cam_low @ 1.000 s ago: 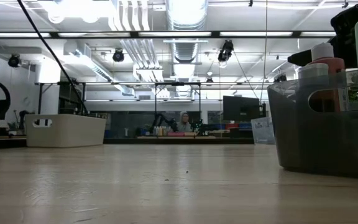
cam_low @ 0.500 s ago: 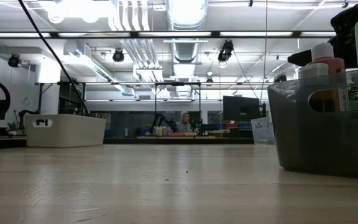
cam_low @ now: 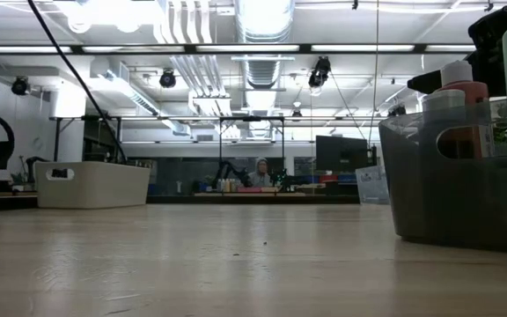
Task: Pick & Place Paint Supplies
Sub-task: Put the black scissors into the white bin
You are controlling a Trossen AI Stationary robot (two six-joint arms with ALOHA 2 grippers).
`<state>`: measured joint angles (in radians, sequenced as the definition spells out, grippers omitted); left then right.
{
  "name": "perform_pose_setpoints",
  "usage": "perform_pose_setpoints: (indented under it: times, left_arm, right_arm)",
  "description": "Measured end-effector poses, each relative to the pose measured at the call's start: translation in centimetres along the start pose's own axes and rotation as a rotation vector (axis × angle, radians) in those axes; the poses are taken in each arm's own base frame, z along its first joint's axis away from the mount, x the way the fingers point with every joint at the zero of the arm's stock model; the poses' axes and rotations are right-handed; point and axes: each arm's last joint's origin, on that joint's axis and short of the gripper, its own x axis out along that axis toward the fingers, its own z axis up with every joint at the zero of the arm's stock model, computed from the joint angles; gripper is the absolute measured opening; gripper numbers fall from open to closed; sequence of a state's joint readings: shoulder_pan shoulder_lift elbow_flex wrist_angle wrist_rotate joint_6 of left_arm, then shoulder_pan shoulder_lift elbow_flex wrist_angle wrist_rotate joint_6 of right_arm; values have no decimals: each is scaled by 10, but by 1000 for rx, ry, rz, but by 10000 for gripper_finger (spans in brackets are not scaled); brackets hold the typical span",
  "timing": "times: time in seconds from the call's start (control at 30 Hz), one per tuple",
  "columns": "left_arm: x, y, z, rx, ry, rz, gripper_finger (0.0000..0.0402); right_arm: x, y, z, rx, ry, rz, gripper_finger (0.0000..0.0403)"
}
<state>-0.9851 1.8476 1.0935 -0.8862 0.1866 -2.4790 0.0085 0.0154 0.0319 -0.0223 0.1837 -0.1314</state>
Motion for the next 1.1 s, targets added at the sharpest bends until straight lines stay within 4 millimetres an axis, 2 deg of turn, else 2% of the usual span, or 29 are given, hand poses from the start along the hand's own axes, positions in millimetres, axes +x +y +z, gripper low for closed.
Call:
perform_pose_setpoints:
  times: [0.3, 0.7, 0.97, 1.1]
  left_arm:
    - [-21, -4, 9, 6, 38, -60, 27]
    - [-50, -5, 37, -31, -61, -152, 28]
    - [-68, -11, 68, 13, -251, -237, 28]
    - [-77, -17, 90, 65, -319, -211, 28]
  right_arm:
    - [0, 0, 0, 0, 0, -1, 90]
    - [0, 0, 0, 0, 0, 0, 90]
    - [0, 0, 0, 0, 0, 0, 90]
    - [0, 0, 0, 0, 0, 0, 90]
